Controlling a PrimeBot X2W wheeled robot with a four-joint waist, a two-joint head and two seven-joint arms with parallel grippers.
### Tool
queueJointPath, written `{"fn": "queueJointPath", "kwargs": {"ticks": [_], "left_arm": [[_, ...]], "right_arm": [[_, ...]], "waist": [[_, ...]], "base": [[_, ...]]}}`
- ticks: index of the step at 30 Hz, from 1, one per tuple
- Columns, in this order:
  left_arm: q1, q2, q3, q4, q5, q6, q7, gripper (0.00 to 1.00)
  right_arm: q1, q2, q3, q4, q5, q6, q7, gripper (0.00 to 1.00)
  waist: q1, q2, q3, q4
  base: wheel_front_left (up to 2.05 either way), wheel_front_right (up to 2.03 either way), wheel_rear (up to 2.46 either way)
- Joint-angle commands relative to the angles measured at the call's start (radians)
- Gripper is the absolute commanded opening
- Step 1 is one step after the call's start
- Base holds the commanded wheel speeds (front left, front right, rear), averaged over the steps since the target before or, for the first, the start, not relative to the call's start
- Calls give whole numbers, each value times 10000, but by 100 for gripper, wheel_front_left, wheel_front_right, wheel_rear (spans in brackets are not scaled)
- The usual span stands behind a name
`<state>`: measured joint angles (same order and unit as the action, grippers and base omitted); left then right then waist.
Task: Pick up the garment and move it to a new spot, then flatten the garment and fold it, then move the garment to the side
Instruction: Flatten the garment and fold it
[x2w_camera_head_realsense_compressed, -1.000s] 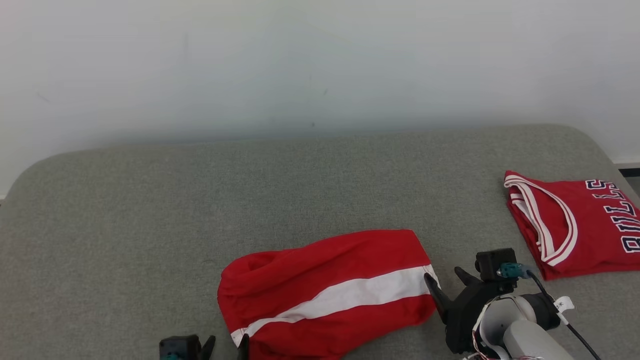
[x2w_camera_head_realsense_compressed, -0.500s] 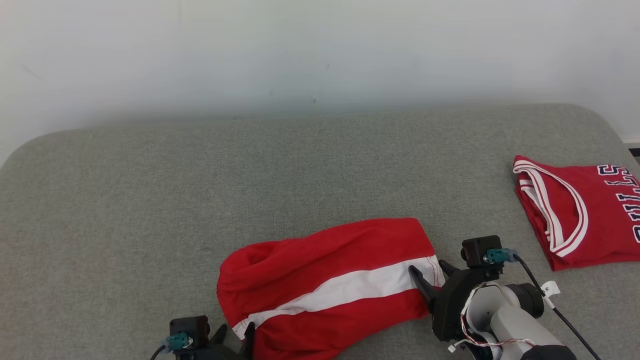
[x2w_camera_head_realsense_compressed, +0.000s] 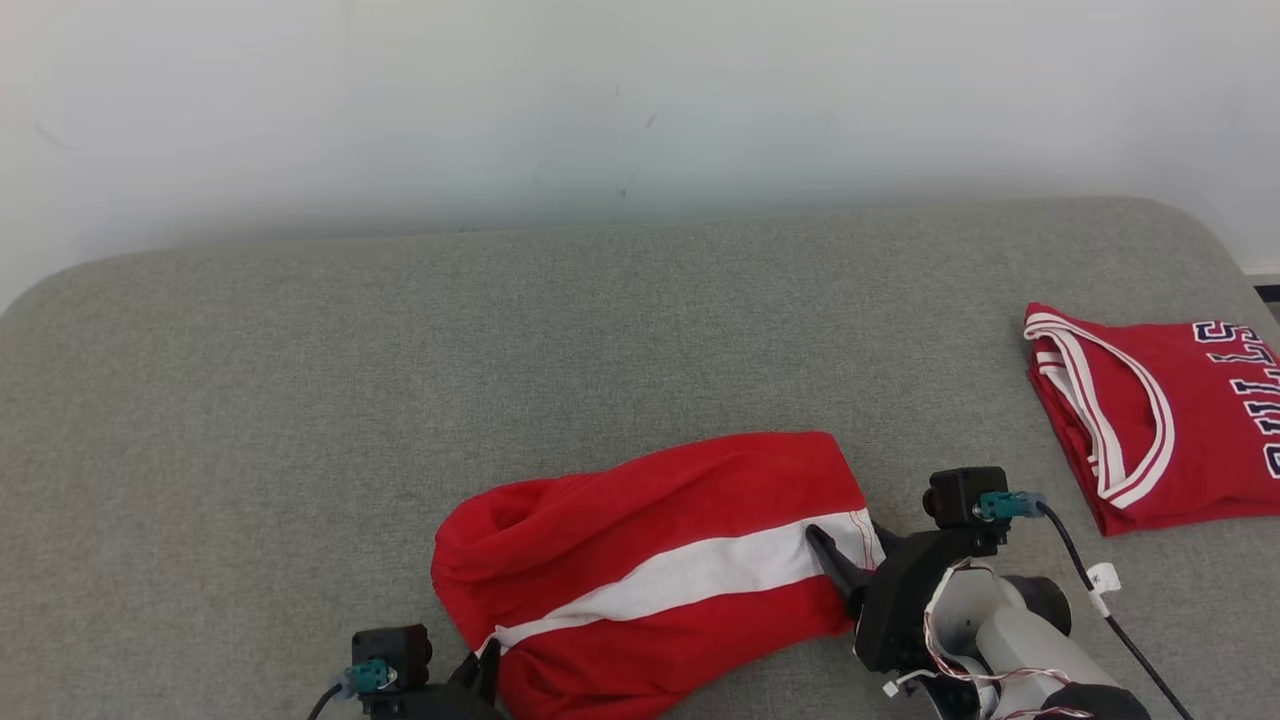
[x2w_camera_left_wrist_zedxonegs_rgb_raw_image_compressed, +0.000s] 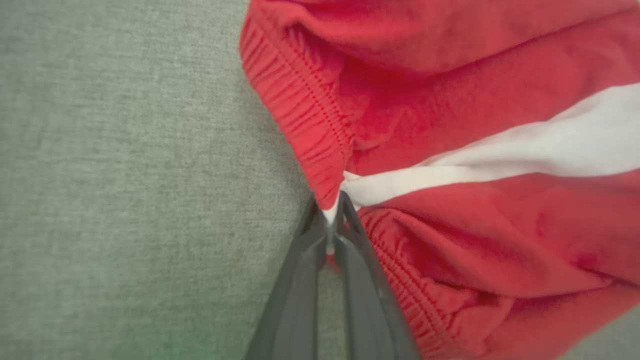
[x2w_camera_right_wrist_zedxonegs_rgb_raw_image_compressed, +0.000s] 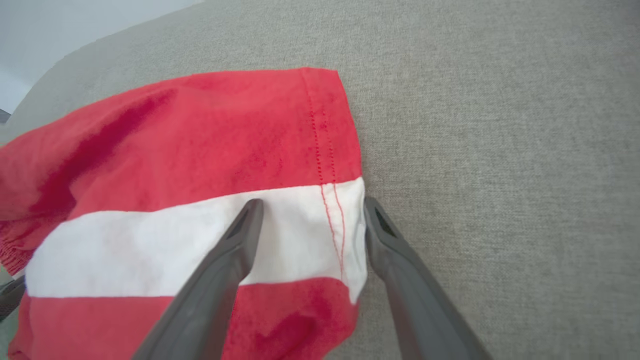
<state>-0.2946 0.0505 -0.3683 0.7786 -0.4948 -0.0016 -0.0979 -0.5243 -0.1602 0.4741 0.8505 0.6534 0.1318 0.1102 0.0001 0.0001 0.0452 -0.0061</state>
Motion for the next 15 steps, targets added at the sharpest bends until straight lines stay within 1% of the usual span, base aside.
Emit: {"fn": "queueJointPath", "kwargs": {"ticks": [1, 6, 7, 10, 11, 12, 15], "left_arm": [[20, 3, -7, 222, -84, 19, -3, 0], [-32, 53, 26, 474, -154, 0, -168, 0], [-46, 59, 28, 509, -171, -4, -172, 0], [-78, 70, 26, 613, -216, 18, -251, 0], [-92, 72, 20, 647, -228, 12, -261, 0], [-98, 73, 11, 681, -235, 8, -299, 0], [-103, 73, 9, 753, -257, -10, -407, 0]], "right_arm": [[219, 75, 45, -82, 283, -27, 55, 100], [428, -10, 176, -387, 914, -27, 63, 99], [472, -28, 192, -419, 1027, -27, 93, 89], [521, -118, 260, -486, 1247, -27, 67, 37], [503, -170, 297, -485, 1230, -27, 23, 14], [469, -215, 331, -480, 1185, -27, -60, 0], [388, -232, 382, -562, 1302, -27, -286, 0]], "waist": [[-1, -1, -28, -10], [-1, -1, -75, -60], [-1, -1, -81, -72], [-1, -1, -89, -93], [-1, -1, -90, -97], [-1, -1, -96, -101], [-1, -1, -135, -110]], "base": [[0, 0, 0], [0, 0, 0], [0, 0, 0], [0, 0, 0], [0, 0, 0], [0, 0, 0], [0, 0, 0]]}}
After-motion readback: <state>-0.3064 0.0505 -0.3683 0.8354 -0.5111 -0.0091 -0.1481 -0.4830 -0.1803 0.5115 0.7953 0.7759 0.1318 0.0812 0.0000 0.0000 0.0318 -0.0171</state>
